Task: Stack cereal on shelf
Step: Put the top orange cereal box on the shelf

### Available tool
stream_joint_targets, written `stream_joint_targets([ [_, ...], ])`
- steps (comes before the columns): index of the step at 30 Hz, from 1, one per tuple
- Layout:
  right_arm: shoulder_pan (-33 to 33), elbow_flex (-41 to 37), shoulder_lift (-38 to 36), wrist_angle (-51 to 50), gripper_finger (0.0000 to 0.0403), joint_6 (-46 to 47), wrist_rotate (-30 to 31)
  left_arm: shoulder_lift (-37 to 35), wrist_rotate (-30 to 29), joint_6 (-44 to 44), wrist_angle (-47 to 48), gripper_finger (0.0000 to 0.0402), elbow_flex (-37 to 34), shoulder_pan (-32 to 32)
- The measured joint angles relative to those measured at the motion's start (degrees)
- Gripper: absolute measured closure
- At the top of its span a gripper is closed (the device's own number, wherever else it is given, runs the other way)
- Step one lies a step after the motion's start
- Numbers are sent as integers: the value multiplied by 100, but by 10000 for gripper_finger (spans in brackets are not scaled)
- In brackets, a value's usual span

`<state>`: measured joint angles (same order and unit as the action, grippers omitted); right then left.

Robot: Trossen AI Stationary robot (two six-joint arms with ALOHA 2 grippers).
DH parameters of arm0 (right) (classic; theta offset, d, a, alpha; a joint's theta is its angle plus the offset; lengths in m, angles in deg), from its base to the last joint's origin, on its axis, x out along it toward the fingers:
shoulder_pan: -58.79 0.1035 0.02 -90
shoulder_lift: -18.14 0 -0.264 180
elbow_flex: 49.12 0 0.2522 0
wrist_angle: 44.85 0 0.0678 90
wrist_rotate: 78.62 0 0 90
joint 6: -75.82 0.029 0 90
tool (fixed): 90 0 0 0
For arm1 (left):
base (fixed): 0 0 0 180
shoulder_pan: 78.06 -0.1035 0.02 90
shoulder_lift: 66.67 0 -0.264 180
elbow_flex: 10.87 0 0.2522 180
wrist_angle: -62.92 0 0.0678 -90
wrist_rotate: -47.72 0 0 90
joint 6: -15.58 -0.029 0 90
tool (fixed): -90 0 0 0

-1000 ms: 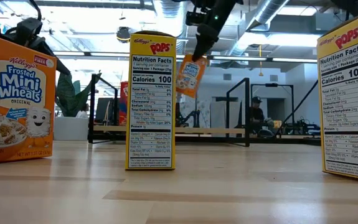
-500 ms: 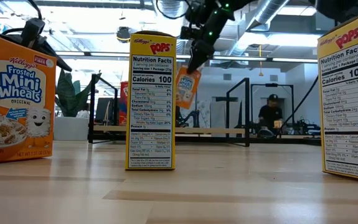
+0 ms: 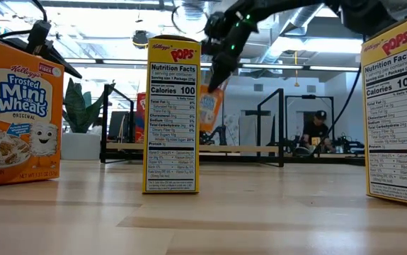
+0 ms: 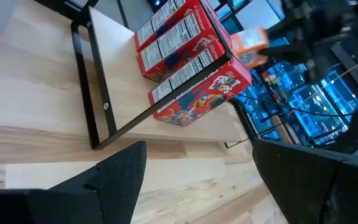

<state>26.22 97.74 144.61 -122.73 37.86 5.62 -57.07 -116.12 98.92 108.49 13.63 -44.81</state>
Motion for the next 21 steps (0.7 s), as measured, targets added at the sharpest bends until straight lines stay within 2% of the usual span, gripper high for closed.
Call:
stream_joint_targets([
  [8, 32, 1, 318, 131, 231, -183, 129, 0, -11, 8, 20, 116, 0, 0],
  [16, 24, -9, 324, 239, 234, -246, 129, 0, -15, 10, 56, 116, 0, 0],
  [21, 30, -9, 324, 211, 220, -247, 59, 0, -15, 13, 66, 116, 0, 0],
])
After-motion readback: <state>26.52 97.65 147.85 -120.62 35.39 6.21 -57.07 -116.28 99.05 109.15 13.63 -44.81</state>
